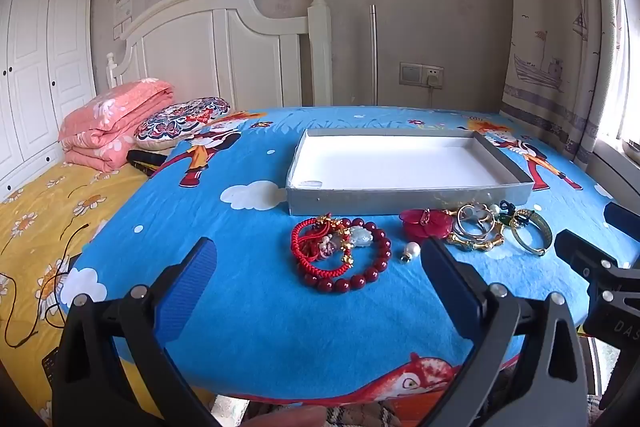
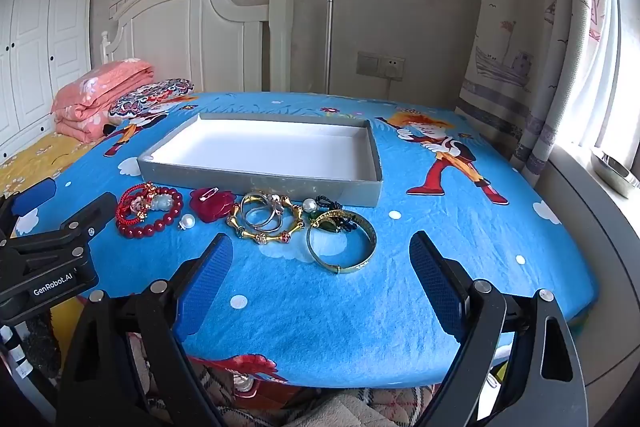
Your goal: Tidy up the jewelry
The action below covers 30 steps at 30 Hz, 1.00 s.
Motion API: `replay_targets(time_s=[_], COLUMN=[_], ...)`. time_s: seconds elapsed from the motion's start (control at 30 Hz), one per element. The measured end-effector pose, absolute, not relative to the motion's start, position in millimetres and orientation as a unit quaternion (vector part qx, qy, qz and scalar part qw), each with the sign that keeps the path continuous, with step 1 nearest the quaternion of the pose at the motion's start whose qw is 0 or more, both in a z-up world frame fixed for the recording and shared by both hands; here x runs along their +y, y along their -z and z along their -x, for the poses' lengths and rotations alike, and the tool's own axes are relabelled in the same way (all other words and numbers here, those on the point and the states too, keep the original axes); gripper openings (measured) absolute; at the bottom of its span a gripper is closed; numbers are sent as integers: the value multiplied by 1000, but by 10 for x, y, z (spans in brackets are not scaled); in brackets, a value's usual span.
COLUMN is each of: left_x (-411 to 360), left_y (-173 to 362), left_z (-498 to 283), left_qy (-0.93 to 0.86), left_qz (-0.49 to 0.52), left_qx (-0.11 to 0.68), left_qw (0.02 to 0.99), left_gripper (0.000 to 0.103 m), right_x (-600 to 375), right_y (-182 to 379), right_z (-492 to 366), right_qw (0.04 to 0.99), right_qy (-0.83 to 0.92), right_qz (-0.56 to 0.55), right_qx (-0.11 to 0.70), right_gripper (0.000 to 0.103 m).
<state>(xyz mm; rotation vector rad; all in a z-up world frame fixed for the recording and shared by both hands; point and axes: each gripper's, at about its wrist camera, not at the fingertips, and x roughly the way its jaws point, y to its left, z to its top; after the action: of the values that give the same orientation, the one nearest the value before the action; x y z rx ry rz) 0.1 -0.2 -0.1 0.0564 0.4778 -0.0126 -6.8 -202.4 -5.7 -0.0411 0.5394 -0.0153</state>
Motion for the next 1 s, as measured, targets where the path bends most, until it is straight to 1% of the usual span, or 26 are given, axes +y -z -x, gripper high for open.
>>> replay_targets(time_s=[1.0], left_x=[1], left_y=[2], left_z=[-2], left_qy=[6], left_qz=[-25], left_qx=[239], left_qw=[971], left_gripper=[99], right_x=[-2025], right_y=[85], right_z=[35], right_qw=[962], right_qy=[5], right_qz=[15], right_qx=[273], right_gripper=[85])
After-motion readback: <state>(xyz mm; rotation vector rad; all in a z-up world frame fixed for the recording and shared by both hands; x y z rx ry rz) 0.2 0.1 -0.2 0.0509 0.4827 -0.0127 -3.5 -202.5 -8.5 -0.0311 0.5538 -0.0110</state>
